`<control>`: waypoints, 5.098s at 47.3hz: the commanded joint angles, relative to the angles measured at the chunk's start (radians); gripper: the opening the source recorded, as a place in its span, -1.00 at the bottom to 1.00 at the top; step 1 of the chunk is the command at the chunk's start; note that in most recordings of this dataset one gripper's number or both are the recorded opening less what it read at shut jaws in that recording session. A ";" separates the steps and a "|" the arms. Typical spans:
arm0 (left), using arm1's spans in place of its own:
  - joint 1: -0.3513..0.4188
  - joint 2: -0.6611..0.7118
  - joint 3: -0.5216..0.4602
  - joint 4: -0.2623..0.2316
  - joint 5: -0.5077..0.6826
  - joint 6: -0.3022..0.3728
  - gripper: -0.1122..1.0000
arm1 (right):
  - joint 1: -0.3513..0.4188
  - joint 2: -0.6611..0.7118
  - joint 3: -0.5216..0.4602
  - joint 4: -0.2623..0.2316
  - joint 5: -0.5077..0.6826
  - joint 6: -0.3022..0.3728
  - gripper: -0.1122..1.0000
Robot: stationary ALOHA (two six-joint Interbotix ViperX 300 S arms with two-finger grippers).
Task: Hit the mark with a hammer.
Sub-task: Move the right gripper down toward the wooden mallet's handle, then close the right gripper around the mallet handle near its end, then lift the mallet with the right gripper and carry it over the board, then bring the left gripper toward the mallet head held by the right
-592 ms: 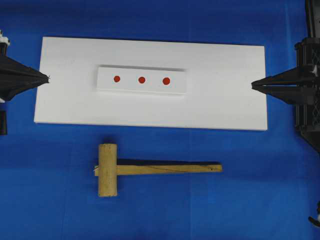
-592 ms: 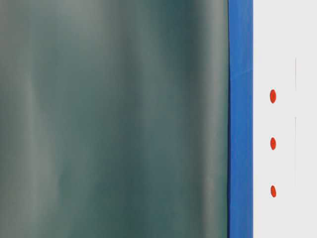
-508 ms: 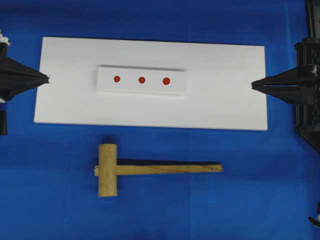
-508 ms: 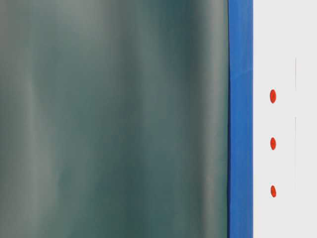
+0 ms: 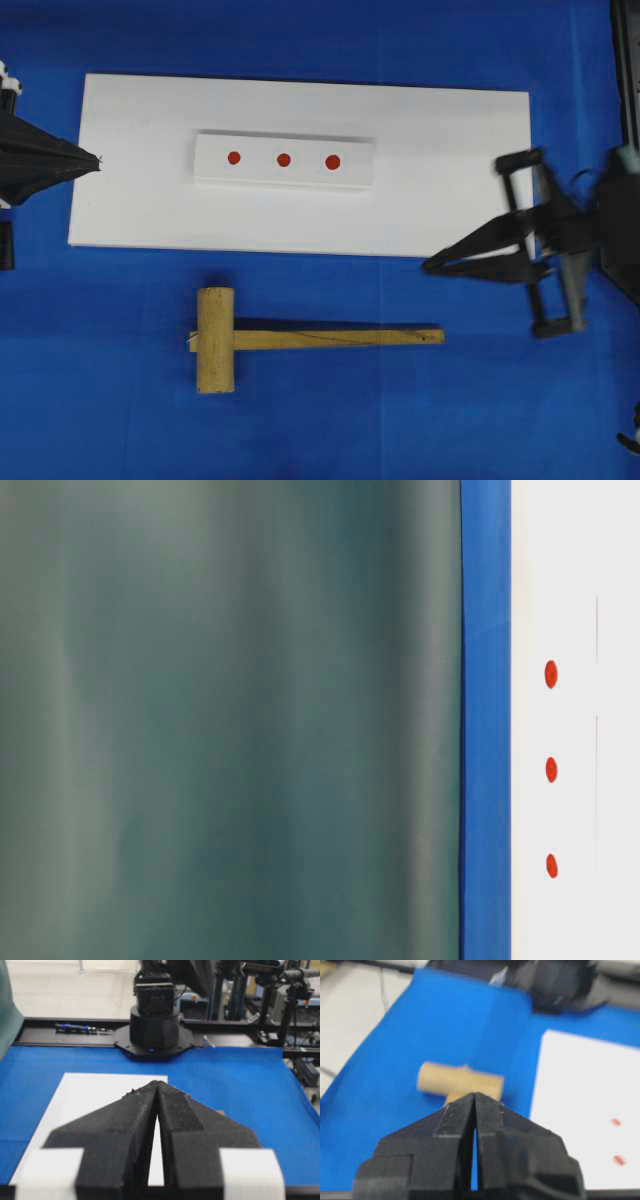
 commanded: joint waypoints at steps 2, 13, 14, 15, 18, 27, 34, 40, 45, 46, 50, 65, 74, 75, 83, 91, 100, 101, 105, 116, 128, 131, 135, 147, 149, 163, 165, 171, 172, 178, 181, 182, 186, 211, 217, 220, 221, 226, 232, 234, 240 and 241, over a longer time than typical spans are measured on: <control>-0.003 0.008 -0.021 -0.002 -0.002 0.000 -0.80 | 0.009 0.101 -0.069 0.003 0.009 0.034 -0.83; -0.003 0.006 -0.018 -0.002 -0.002 0.000 -0.80 | 0.021 0.327 -0.175 0.005 0.046 0.101 -0.09; -0.003 0.005 -0.018 -0.002 -0.002 0.000 -0.80 | 0.023 0.347 -0.181 0.006 0.043 0.104 0.02; -0.003 0.003 -0.017 -0.002 0.000 0.000 -0.80 | 0.025 0.365 -0.187 0.009 0.038 0.107 0.13; -0.003 0.003 -0.015 -0.002 0.000 0.000 -0.80 | 0.031 0.425 -0.201 0.021 0.014 0.118 0.50; -0.003 0.002 -0.008 -0.002 0.000 0.000 -0.80 | 0.051 0.604 -0.232 0.087 -0.143 0.120 0.84; -0.003 0.000 -0.003 -0.003 0.000 0.000 -0.80 | 0.058 0.712 -0.247 0.146 -0.239 0.120 0.82; -0.003 0.000 -0.002 -0.002 0.000 0.000 -0.80 | 0.071 0.792 -0.265 0.179 -0.293 0.118 0.82; -0.003 0.000 0.000 -0.002 0.000 -0.002 -0.80 | 0.084 0.834 -0.284 0.187 -0.301 0.118 0.82; -0.003 0.002 0.000 -0.002 0.000 0.000 -0.80 | 0.086 0.842 -0.288 0.189 -0.299 0.118 0.82; -0.003 0.000 0.002 -0.002 0.000 0.000 -0.80 | 0.095 0.870 -0.299 0.202 -0.301 0.118 0.82; -0.003 -0.002 0.002 -0.002 0.000 0.000 -0.80 | 0.103 0.885 -0.301 0.216 -0.296 0.104 0.53; -0.003 0.000 0.002 -0.002 0.003 0.000 -0.80 | 0.103 0.885 -0.298 0.216 -0.265 0.087 -0.46; -0.003 0.000 0.002 -0.002 0.005 -0.002 -0.80 | 0.103 0.885 -0.298 0.216 -0.261 0.087 -0.54; -0.003 0.000 0.002 -0.002 0.009 -0.002 -0.80 | 0.103 0.881 -0.307 0.218 -0.259 0.087 -0.63; -0.003 0.000 0.000 -0.002 0.009 -0.003 -0.80 | 0.098 0.842 -0.314 0.221 -0.258 0.087 -0.63; -0.003 0.000 0.000 -0.003 0.011 -0.003 -0.80 | 0.095 0.741 -0.314 0.221 -0.216 0.089 -0.63; -0.003 -0.002 0.000 -0.002 0.011 -0.003 -0.80 | 0.094 0.730 -0.314 0.218 -0.209 0.087 -0.63; -0.003 -0.002 0.000 -0.002 0.011 -0.005 -0.80 | 0.089 0.684 -0.314 0.218 -0.178 0.089 -0.63; -0.003 -0.011 0.000 -0.002 0.011 -0.005 -0.80 | 0.069 0.546 -0.321 0.218 -0.074 0.086 -0.63; -0.006 -0.018 0.000 -0.003 0.011 -0.005 -0.80 | 0.051 0.476 -0.321 0.202 -0.049 0.081 -0.63; -0.006 -0.018 0.000 -0.002 0.011 -0.005 -0.80 | 0.043 0.477 -0.321 0.202 -0.049 0.081 -0.63; -0.006 -0.018 0.000 -0.002 0.011 -0.005 -0.80 | 0.025 0.477 -0.321 0.201 -0.049 0.080 -0.63; -0.006 -0.017 0.000 -0.002 0.015 -0.005 -0.80 | -0.095 0.469 -0.314 0.161 -0.048 0.026 -0.63; -0.006 -0.017 0.002 -0.002 0.017 -0.005 -0.80 | -0.115 0.469 -0.314 0.158 -0.048 0.008 -0.63; -0.006 -0.012 0.002 -0.002 0.023 -0.011 -0.80 | -0.239 0.468 -0.319 0.158 -0.048 -0.100 -0.63; -0.006 -0.012 0.002 -0.002 0.023 -0.014 -0.80 | -0.247 0.466 -0.318 0.158 -0.048 -0.104 -0.63; -0.006 -0.012 0.002 -0.003 0.026 -0.029 -0.80 | -0.253 0.466 -0.319 0.158 -0.049 -0.110 -0.63; -0.006 -0.012 0.002 -0.002 0.026 -0.031 -0.80 | -0.253 0.466 -0.318 0.156 -0.048 -0.110 -0.63; -0.006 -0.012 0.002 -0.002 0.032 -0.037 -0.80 | -0.253 0.462 -0.314 0.150 -0.051 -0.130 -0.63; -0.006 -0.012 0.002 -0.002 0.034 -0.038 -0.80 | -0.258 0.459 -0.311 0.135 -0.054 -0.161 -0.63; -0.006 -0.012 0.002 -0.002 0.034 -0.038 -0.80 | -0.261 0.457 -0.311 0.133 -0.057 -0.172 -0.63; -0.006 -0.012 0.002 -0.003 0.034 -0.038 -0.80 | -0.262 0.457 -0.310 0.120 -0.080 -0.250 -0.63; -0.006 -0.017 0.002 -0.005 0.034 -0.067 -0.80 | -0.281 0.456 -0.307 0.166 -0.301 -0.997 -0.63; -0.006 -0.017 0.002 -0.005 0.034 -0.080 -0.80 | -0.278 0.456 -0.307 0.169 -0.324 -1.127 -0.63; -0.006 -0.018 0.002 -0.005 0.034 -0.081 -0.80 | -0.275 0.456 -0.305 0.170 -0.333 -1.177 -0.63; -0.006 -0.018 0.002 -0.005 0.034 -0.081 -0.80 | -0.273 0.456 -0.305 0.170 -0.336 -1.190 -0.63; -0.006 -0.018 0.002 -0.003 0.034 -0.081 -0.80 | -0.268 0.456 -0.301 0.170 -0.368 -1.247 -0.63; -0.006 -0.017 0.002 -0.005 0.034 -0.081 -0.80 | -0.268 0.456 -0.301 0.172 -0.390 -1.266 -0.63; -0.006 -0.015 0.002 -0.005 0.034 -0.081 -0.80 | -0.268 0.456 -0.301 0.172 -0.391 -1.266 -0.63; -0.006 -0.006 0.003 -0.003 0.034 -0.081 -0.80 | -0.268 0.456 -0.302 0.172 -0.391 -1.266 -0.63; -0.006 -0.005 0.003 -0.005 0.034 -0.083 -0.80 | -0.268 0.456 -0.302 0.172 -0.391 -1.266 -0.63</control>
